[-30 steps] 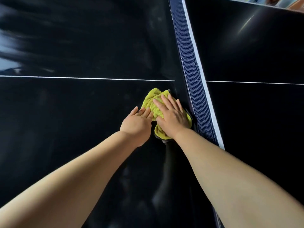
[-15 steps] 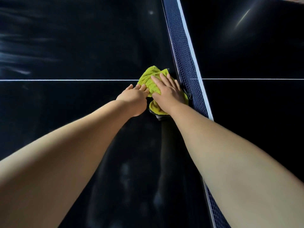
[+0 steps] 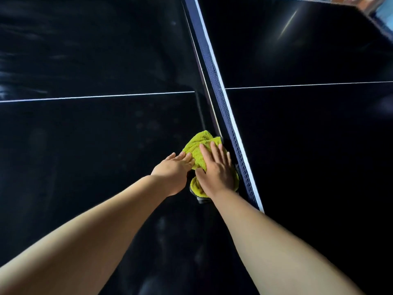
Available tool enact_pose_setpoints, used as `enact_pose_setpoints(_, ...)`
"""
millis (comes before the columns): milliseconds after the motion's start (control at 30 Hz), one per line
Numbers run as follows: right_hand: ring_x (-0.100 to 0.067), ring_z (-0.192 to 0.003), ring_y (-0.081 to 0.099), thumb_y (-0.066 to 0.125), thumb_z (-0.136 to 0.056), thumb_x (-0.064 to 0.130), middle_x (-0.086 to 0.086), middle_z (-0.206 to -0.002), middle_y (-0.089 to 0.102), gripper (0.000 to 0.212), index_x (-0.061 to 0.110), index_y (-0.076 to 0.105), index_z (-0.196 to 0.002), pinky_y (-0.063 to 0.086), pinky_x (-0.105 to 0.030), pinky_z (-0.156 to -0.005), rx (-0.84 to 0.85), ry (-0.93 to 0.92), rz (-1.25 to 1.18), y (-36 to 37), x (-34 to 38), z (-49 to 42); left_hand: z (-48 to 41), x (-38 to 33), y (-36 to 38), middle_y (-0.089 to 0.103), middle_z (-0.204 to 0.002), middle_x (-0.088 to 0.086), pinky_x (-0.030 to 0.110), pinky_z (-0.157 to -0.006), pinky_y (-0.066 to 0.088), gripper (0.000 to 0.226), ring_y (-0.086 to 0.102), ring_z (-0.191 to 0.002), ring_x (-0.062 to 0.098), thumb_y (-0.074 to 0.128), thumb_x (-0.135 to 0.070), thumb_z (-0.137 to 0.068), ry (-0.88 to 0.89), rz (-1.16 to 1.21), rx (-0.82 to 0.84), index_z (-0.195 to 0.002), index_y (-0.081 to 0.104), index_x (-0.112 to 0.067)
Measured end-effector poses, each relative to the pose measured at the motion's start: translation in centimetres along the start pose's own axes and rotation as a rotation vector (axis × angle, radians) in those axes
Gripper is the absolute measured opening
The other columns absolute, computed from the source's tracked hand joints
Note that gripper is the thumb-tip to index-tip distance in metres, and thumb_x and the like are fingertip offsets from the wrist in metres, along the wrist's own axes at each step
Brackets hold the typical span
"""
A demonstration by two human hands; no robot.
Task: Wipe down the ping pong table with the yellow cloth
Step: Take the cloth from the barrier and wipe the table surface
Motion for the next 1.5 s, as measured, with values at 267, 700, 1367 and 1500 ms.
enact_pose_setpoints(267,-0.015,-0.144,-0.026,0.01,-0.082,0.063,0.005,-0.16,-0.017,0.074,0.041,-0.009,-0.15,-0.019,-0.039,-0.116,0.083,0.054,0.053,1.9,-2.3,16.3,11.4,-7.3,6.3,-0.012,-0.157,-0.003,0.034,-0.116,-0.007,0.065,-0.012,-0.143,0.013,0.03,-0.01,-0.096,0.165,-0.133,0.077,-0.15,-0.003,-0.021)
enact_pose_setpoints(700,-0.018,-0.147,-0.016,0.031,-0.082,0.055,-0.001,-0.161,-0.002,0.083,0.047,-0.019,-0.147,-0.006,-0.044,-0.117,0.09,0.227,0.006,5.7,-0.5,39.1,27.5,-14.2,15.0,-0.01,-0.158,0.0,0.037,-0.118,-0.003,0.063,-0.007,-0.145,0.015,0.031,-0.016,-0.098,0.406,-0.336,0.181,-0.15,-0.003,-0.019)
enact_pose_setpoints(1367,-0.017,-0.15,-0.001,0.05,-0.096,0.047,0.004,-0.163,0.007,0.059,0.037,0.029,-0.151,0.003,-0.034,-0.119,0.262,0.068,-0.218,7.7,13.1,46.9,42.6,-3.8,19.9,-0.005,-0.158,-0.002,0.029,-0.111,-0.013,0.057,-0.008,-0.144,0.011,0.024,-0.012,-0.099,0.382,-0.367,0.114,-0.151,0.001,-0.019)
enact_pose_setpoints(1500,-0.013,-0.142,0.03,0.055,-0.095,0.021,0.008,-0.156,0.031,0.052,0.023,0.043,-0.146,0.028,-0.025,-0.114,0.139,0.159,-0.276,5.9,14.6,46.3,45.1,-1.3,21.1,-0.003,-0.159,-0.001,0.029,-0.112,-0.011,0.06,-0.005,-0.145,0.012,0.028,-0.011,-0.097,0.311,-0.339,0.101,-0.151,0.002,-0.016)
Point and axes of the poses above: each hand's wrist, its own z-axis away from the middle knuckle, its own y-axis out of the palm, x = y × z, the point moved 2 cm from there along -z, towards the middle knuckle
